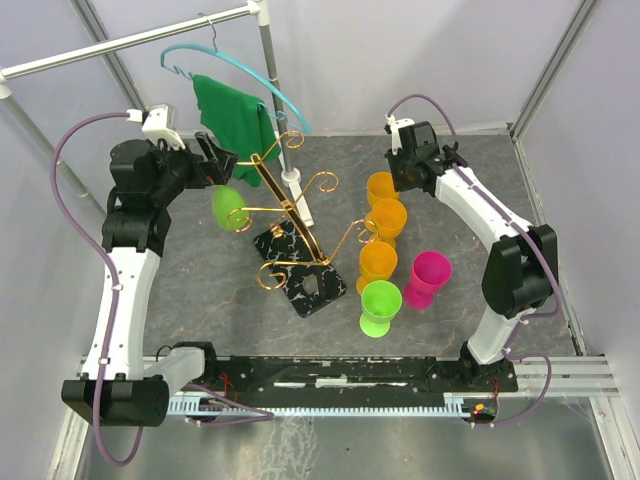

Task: Place the wine glass upside down on the wine glass rack
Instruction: Pick up the wine glass at the center of the board.

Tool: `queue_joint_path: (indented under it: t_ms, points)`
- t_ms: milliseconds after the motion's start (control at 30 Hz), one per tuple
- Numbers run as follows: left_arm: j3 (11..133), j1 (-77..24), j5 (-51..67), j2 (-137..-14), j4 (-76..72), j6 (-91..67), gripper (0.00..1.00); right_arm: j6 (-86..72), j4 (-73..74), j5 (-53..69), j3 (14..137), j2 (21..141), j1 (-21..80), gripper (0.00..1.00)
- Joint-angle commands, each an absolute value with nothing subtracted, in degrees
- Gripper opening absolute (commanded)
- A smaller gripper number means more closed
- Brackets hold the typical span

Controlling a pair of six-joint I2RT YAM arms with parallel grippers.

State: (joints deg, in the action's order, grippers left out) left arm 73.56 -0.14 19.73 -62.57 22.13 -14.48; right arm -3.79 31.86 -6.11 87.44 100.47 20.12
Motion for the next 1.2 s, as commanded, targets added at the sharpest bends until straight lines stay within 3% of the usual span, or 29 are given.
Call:
queue_joint_path:
  t_ms: [0, 67, 100, 700, 900, 1167]
  points:
    - [73.8, -0.3, 21.9, -61.6, 18.4, -16.4, 1.0, -4.9, 30.1, -3.1, 90.3, 102.0, 20.0, 0.17]
    - [73.6, -0.3, 22.0, -61.6, 17.9, -17.2, 1.0, -4.9, 30.3, -3.3, 90.3, 101.8, 20.0, 0.02]
    - [73.4, -0.4, 22.0, -61.7, 17.7, -17.6, 1.0, -4.9, 30.3, -3.8, 90.2, 101.5, 20.0, 0.01]
    - [80.0, -0.4, 22.0, -66.9, 17.8, -31.2, 0.99, 3.7, 32.0, -23.6, 92.5, 84.2, 20.4, 0.01]
    - [82.7, -0.4, 23.8, -66.5, 14.7, -41.5, 0.99, 11.8, 24.5, -30.1, 89.2, 74.9, 26.4, 0.01]
    - [83.7, -0.5, 27.3, -65.5, 12.5, -55.9, 0.99, 25.3, 4.7, -26.6, 79.9, 64.3, 38.8, 0.01]
